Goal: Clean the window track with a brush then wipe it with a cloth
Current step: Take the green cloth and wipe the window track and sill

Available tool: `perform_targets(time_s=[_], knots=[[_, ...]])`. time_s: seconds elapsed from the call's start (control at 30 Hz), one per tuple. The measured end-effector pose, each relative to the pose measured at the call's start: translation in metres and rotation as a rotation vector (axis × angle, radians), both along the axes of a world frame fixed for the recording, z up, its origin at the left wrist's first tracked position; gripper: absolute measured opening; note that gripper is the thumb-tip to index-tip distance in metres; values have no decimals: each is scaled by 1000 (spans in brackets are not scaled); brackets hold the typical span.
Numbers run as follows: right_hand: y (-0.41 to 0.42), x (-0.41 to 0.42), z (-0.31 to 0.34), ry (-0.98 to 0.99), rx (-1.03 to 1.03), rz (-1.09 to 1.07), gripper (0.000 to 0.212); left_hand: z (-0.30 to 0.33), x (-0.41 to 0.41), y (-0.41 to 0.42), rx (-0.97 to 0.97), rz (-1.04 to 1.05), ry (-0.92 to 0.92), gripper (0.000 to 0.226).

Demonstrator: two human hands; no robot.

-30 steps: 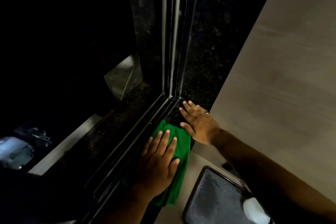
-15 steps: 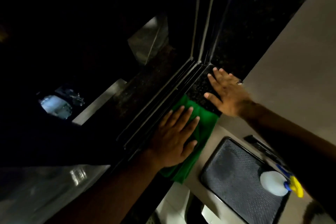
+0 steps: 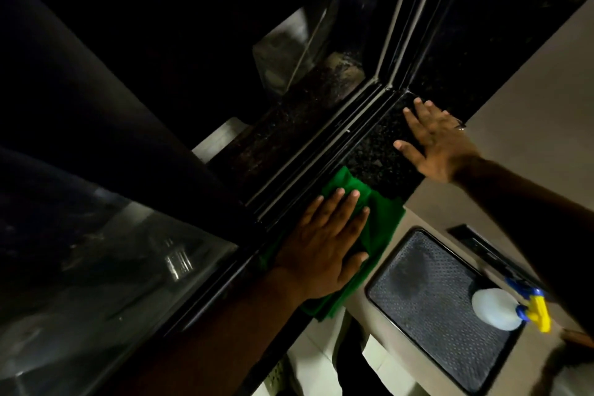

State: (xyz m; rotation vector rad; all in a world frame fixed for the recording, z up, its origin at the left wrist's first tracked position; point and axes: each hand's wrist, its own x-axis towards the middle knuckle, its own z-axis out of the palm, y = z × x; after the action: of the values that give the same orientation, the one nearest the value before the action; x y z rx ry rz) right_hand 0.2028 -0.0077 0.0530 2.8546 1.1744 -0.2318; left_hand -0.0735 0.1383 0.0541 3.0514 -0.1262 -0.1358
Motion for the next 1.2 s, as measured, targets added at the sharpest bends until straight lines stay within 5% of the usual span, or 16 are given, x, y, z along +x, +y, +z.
perform_targets(time_s=[0.23,0.53,0.77,1.2], knots=[[1,1,0,3,-2,1,87,5,50,2,-7,17,-34,66],[-2,-2,-1,21,23,-6,84,-5,-21,9,-26,30,-29,69],[1,-2,-3,1,12,-22,88,5,22,7,0,0,10,68],[20,-54,-4,22,22,-300,67,3,-1,-2,-56,35,-56,66]])
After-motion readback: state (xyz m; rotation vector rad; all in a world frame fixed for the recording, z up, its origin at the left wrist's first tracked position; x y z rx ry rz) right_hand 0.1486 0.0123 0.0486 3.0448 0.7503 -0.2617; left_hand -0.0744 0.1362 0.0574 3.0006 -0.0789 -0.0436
